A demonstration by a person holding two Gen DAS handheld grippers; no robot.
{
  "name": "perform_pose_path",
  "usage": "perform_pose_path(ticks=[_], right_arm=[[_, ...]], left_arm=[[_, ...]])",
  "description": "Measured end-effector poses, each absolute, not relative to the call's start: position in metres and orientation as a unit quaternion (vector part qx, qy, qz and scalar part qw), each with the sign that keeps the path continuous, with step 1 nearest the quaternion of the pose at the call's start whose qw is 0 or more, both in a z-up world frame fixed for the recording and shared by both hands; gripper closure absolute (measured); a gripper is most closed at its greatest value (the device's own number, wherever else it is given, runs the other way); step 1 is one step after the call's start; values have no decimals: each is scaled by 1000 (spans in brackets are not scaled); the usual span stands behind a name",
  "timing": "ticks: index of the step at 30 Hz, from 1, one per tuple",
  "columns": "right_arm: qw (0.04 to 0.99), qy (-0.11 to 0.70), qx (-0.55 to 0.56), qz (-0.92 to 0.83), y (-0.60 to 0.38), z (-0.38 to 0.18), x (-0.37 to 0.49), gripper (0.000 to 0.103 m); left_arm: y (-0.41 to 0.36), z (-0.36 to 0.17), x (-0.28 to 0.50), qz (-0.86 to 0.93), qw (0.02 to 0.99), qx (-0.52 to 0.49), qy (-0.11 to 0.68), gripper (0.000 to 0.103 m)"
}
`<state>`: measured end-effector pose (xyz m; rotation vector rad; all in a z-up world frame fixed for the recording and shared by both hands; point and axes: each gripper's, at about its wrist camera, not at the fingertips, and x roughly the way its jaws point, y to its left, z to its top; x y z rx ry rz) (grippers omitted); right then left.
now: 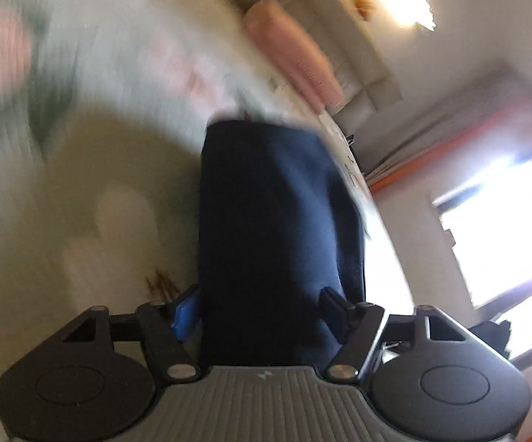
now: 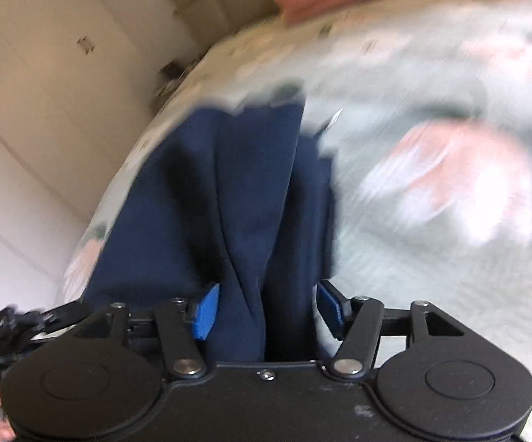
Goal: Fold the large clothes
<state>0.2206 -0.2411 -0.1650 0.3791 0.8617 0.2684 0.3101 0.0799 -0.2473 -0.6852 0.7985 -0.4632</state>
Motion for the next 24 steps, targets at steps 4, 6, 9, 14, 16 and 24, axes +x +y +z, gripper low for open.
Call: perform_pose_path(ticks=[4,6,9,14,16,24], right_arm=[[925,364,86,59,-239,-116,216,12],[930,351,71,80,-223,-106,223,13],[937,328,41,114,-185,-106,240,17],[924,334,10,189,-139,-143,293,102],[928,343,-47,138,-132,-169,308,103],[930,365,-43,6,-164,-185,327,103]], left_arm=[[92,-200,296,-218,867,-274,356,38],[83,-192,290,-244,860,-282,348,38],[45,-190,285,-293,855,-239,355,47],[13,-229,264,-336,844,-178,378,50],[29,-237,262,-344,833,-210,379,59],[38,-258,242,-358,818,-225,389,60]])
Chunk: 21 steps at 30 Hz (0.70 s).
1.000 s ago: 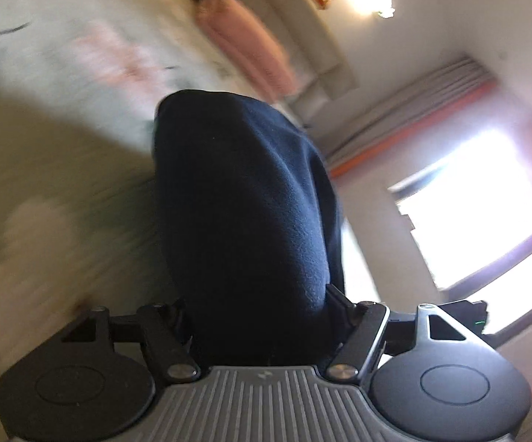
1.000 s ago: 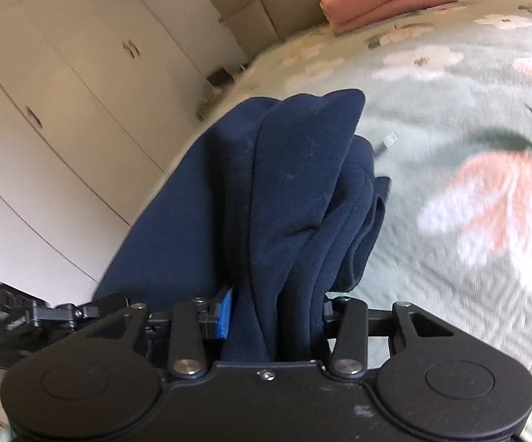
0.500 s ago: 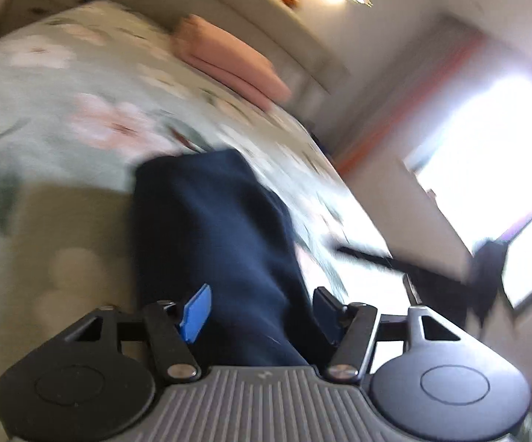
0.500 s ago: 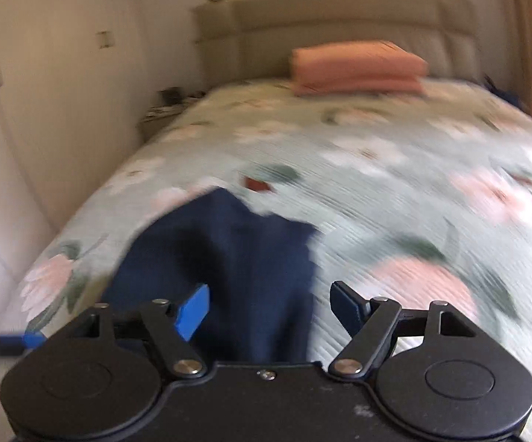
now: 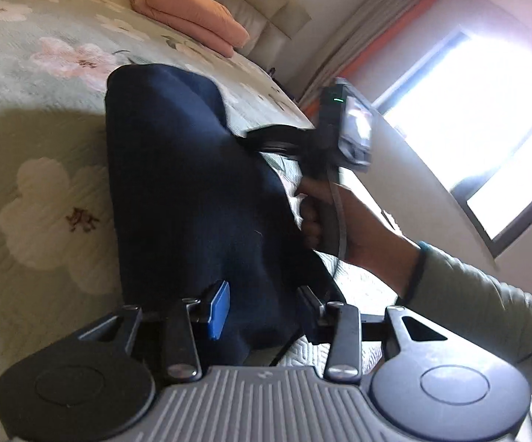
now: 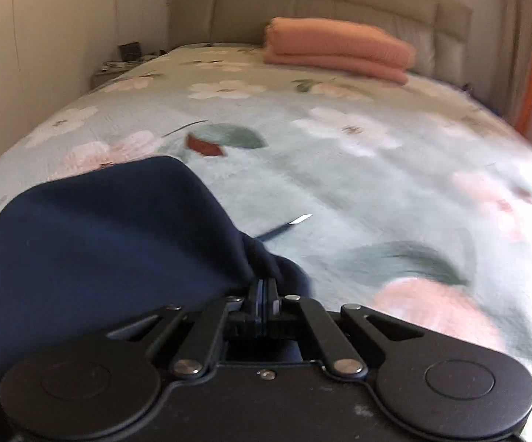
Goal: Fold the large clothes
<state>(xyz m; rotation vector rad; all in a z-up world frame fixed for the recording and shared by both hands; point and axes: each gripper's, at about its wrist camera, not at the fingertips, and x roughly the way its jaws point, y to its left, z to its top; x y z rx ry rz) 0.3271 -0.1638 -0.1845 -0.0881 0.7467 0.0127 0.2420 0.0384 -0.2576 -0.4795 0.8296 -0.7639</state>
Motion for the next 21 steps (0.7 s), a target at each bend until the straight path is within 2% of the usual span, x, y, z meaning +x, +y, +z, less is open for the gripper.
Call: perform_pose_path(ticks=[1,4,6,9,12,13,15,17,19,20,21], right_arm=[[933,359,-33,5,-165,-177,320,103],[941,334,10,48,-169,-149,252,93],[929,362,-2,80,-162,-151,208,90],[895,440,-30,69,-162,-193,164,96],[895,444,19,41,-181,-191,125,97],[894,446,32,29,-184,-184,115,97],[893,448,39,23,-185,-166,98,89],[899,434,38,33,-182,-141,77,75],[911,409,35,48,-175,-112,53,67],[916,396,36,51,-173,-97,43,54],[922,381,38,52,-170,-82,35,46]], left_arm=[[41,-260,242,-355,815,-240,390,60],[40,-259,244,-344,818,-244,392,60],[37,-257,240,-334,825,-233,393,60],[33,-245,235,-309,829,-233,405,61],[32,-228,222,-275,840,-213,416,67],[31,-219,213,-265,849,-192,414,66],[26,-202,197,-241,865,-150,415,65],[24,-181,177,-226,878,-128,403,63],[23,-159,159,-205,889,-116,393,54],[22,-148,149,-193,896,-105,387,52],[22,-136,139,-184,903,-94,378,49]])
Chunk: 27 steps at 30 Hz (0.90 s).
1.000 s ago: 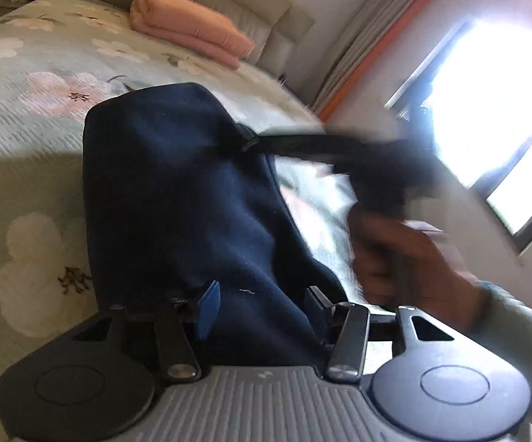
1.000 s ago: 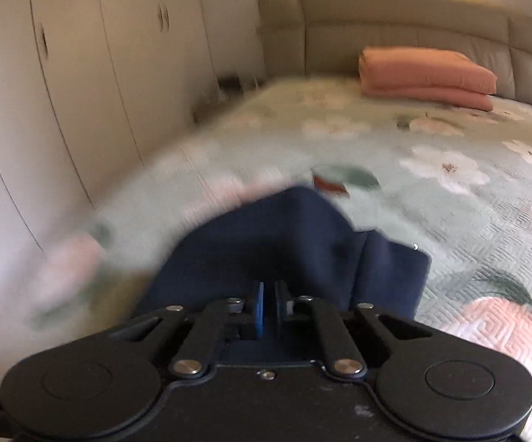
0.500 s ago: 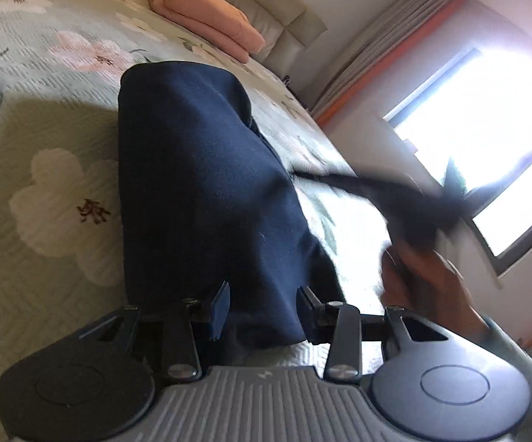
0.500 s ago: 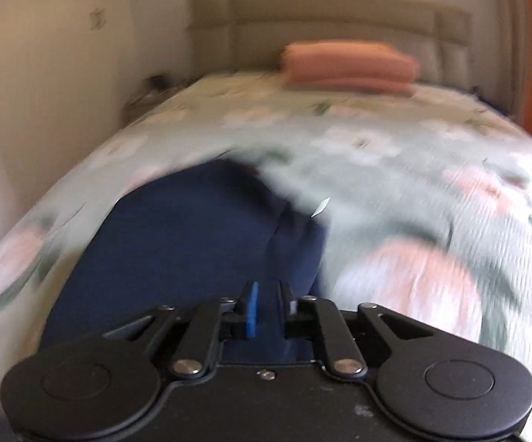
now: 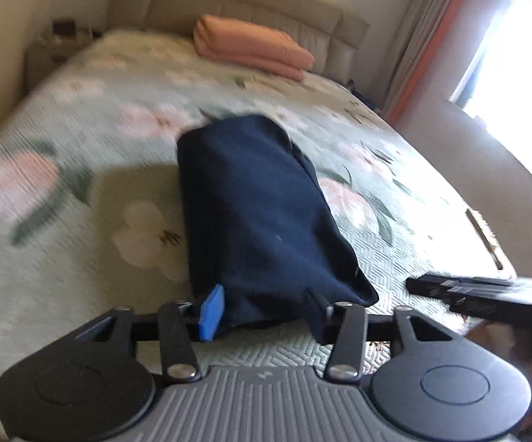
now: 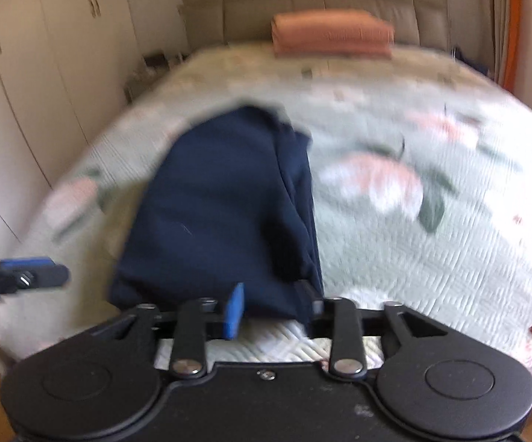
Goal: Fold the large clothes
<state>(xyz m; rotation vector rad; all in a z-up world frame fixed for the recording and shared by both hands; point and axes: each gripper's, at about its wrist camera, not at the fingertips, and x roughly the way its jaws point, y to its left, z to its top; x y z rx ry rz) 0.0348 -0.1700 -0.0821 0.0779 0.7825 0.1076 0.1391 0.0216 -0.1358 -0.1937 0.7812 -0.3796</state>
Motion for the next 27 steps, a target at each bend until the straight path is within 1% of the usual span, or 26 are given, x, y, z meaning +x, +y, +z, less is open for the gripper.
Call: perform_pose_path(ticks=[1,2,3,4,5,6,9,10,13,15,18,27], right_arm=[[927,368,39,53,-167,-69,27,26],[932,357,41,51,-165,-57,22,14],[935,348,41,45,-161,-45,15,13],[936,346,39,39,-158,-36,10,12],[937,345,37,36,-154,-27,5,10],[938,344,35,33,-149,-20,-1,9],[938,346,30,11,-138,-5,-8,6],[938,345,28,6,-137,0,-12,5],[939,343,11,-14,-128,9,-24,3],[940,340,-6,-19,-124,11,-30,3],[942,336,12,-20,-127,14,-34,3],[928,372,14,-23,-127,0,-29,2]], left_arm=[[21,-124,128,-175,910,-84,367,47],[20,-112,116,-168,916,-79,357,46],[19,-100,105,-163,921,-77,345,42],[18,-90,96,-161,925,-77,335,35],[16,-78,88,-158,930,-75,323,32],[14,-67,82,-154,934,-70,314,26],[5,-37,58,-135,950,-45,278,18],[1,-30,53,-126,953,-37,272,14],[-10,-16,44,-112,956,-20,270,6],[-17,-12,42,-102,956,-13,275,6],[-26,-9,40,-97,955,-9,281,6],[-27,-41,60,-97,936,-31,338,7]])
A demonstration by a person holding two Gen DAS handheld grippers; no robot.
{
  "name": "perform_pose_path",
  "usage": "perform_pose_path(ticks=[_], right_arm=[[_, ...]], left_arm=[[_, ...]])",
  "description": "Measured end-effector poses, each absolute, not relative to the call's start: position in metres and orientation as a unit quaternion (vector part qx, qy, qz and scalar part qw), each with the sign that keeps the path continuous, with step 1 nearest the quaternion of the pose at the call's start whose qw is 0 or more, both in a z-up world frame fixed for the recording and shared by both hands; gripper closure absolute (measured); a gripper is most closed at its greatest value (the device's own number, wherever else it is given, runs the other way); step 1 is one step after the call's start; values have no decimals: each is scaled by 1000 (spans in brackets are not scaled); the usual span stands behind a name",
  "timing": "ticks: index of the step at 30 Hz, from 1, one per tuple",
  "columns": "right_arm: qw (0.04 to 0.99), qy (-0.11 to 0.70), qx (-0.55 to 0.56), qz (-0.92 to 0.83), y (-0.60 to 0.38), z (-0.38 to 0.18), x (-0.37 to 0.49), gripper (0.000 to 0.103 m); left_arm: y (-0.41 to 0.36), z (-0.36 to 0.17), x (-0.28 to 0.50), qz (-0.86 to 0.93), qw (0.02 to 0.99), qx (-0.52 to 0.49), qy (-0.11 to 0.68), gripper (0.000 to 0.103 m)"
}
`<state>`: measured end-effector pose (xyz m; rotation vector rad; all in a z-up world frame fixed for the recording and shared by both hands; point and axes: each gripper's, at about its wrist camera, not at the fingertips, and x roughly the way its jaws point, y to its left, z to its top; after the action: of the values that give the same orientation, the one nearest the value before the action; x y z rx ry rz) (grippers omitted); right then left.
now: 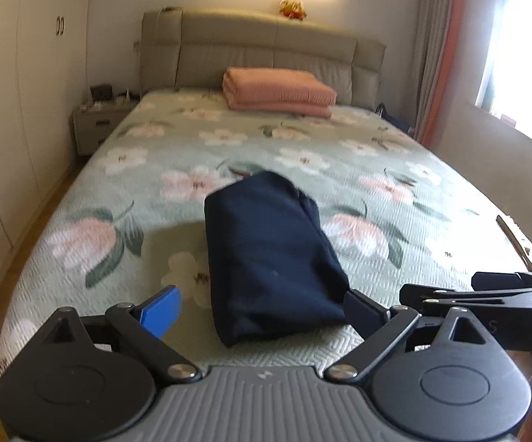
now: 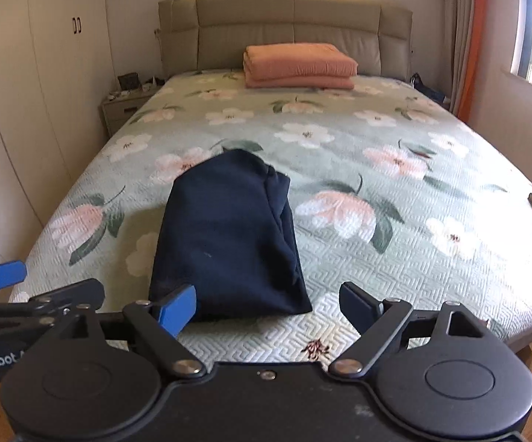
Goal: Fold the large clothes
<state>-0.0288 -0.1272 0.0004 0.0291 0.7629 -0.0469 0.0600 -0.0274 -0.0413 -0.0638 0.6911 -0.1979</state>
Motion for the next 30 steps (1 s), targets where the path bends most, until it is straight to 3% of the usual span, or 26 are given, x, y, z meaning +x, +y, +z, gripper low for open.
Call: perform_pose_path(ticks=[30], right_arm=[[917,397,5,-42,-131,-20,-19,2]], left_arm=[[-7,-64,74,-26,927,-47,371,7]])
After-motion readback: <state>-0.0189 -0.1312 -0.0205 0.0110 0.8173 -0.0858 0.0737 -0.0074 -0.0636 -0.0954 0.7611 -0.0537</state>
